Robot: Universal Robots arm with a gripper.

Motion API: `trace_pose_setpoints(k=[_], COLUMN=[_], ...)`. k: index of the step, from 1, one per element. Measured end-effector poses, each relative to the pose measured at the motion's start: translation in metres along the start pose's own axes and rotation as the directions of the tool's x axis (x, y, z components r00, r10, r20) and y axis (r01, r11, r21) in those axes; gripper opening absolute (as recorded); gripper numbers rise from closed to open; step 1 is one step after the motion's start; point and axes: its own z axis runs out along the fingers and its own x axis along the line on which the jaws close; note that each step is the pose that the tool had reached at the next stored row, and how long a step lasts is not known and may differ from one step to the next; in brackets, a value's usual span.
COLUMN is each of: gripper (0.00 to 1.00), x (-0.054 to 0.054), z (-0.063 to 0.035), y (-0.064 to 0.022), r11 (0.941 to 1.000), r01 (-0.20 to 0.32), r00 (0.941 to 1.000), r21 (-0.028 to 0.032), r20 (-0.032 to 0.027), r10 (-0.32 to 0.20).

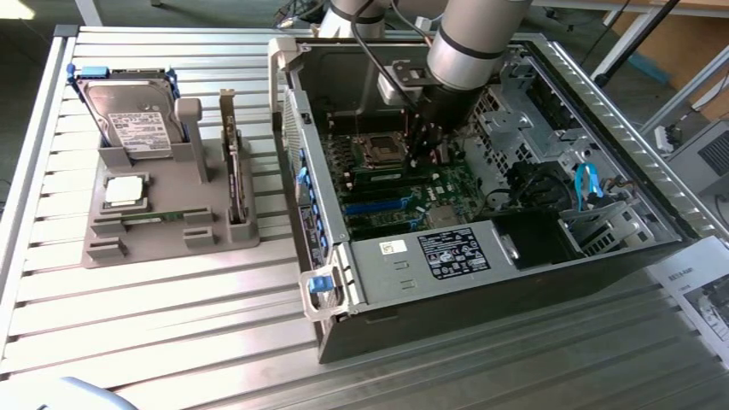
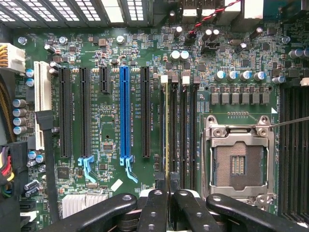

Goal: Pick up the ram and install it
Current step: 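Insert the ram into the slot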

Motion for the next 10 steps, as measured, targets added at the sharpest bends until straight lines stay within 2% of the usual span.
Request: trace_pose_setpoints(k=[10], gripper=[0.12], x=[-0.0006], z=[0.0002], y=[0.0000], r11=[1.0000], r01=[0.000], r00=[1.0000], r21=[0.0001], r20=[0.0002], r10=[0.000])
